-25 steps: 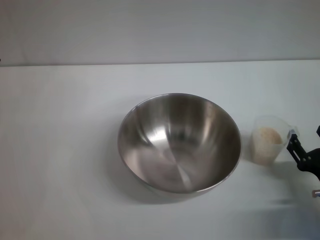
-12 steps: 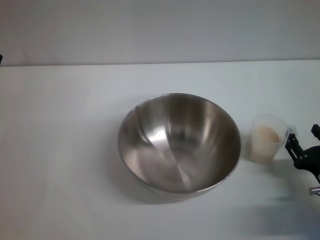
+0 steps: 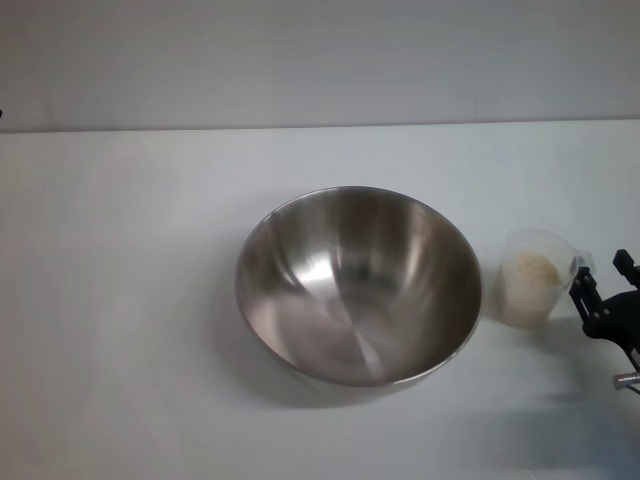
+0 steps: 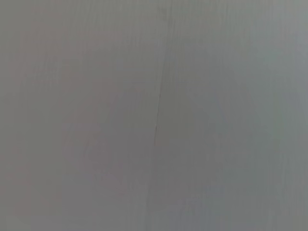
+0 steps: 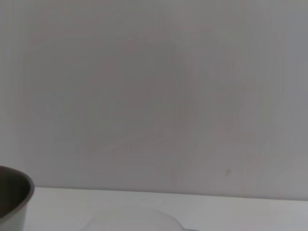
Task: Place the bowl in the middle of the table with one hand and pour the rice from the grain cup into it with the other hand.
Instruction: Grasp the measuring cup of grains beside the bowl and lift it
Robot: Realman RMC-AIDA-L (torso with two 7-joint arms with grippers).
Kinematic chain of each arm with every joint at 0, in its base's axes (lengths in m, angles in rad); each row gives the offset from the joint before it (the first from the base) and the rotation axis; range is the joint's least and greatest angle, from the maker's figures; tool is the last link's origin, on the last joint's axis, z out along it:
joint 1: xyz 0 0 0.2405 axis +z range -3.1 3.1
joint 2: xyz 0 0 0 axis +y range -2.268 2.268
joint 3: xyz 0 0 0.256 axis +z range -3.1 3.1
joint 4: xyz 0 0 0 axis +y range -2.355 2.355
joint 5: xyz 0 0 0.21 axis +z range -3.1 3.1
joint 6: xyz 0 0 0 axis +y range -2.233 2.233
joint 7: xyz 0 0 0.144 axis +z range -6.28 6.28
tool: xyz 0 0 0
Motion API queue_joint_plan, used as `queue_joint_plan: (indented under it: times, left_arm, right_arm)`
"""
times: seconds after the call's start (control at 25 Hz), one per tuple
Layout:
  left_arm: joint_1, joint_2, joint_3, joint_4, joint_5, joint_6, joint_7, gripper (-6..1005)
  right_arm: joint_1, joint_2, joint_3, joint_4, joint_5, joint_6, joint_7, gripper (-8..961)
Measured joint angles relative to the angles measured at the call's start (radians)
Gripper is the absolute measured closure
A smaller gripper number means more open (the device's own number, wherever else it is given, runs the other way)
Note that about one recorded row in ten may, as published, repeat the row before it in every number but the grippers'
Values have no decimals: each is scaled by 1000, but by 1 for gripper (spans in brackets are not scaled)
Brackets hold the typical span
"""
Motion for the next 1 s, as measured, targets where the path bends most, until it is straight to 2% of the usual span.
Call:
queue_joint_plan:
  times: [0.32, 1.0]
  left_arm:
    - [-2, 0, 0, 0, 0, 1, 1, 236]
    - [-2, 0, 0, 2, 0, 1, 1, 232]
  right_arm:
    - [11, 2, -5, 2, 0, 16, 0, 584]
    - [15, 2, -3, 2, -2, 24, 0, 635]
